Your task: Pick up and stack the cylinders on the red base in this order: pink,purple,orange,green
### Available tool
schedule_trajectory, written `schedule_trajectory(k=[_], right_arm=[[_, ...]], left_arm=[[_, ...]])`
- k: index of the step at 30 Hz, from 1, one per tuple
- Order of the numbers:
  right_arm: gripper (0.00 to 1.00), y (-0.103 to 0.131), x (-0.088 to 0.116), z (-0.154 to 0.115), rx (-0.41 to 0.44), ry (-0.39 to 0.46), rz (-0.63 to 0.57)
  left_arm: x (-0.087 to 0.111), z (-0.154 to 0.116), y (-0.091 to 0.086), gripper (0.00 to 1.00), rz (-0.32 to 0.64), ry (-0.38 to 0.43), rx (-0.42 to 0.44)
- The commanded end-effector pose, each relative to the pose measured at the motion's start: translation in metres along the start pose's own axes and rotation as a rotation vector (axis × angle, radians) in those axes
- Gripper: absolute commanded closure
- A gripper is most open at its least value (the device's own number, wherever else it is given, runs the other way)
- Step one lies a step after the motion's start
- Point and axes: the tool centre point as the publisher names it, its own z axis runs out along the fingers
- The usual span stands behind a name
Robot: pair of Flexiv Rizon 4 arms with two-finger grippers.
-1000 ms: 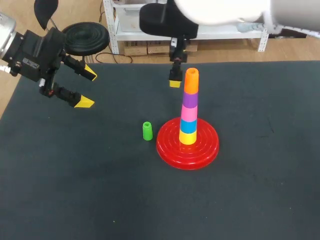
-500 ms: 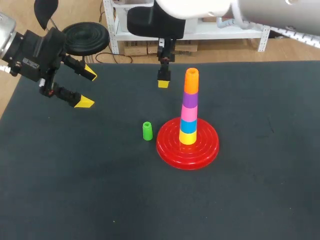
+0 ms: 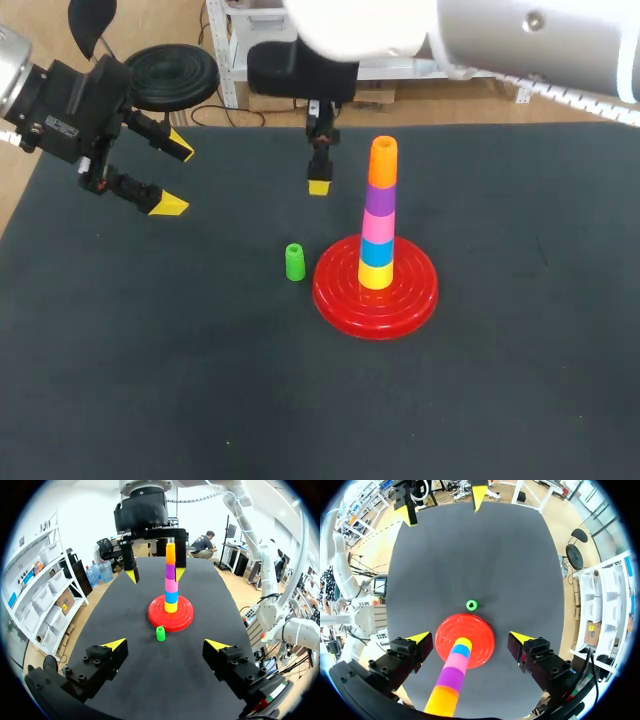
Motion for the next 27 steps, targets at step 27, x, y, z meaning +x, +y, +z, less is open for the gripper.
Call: schedule_trajectory(k=[27], right_arm=[[0.0, 0.009, -0.016, 0.079, -0.059, 0.032, -0.014]], left_arm=[[0.0, 0.0, -0.001, 0.0, 0.0, 0.0, -0.003]])
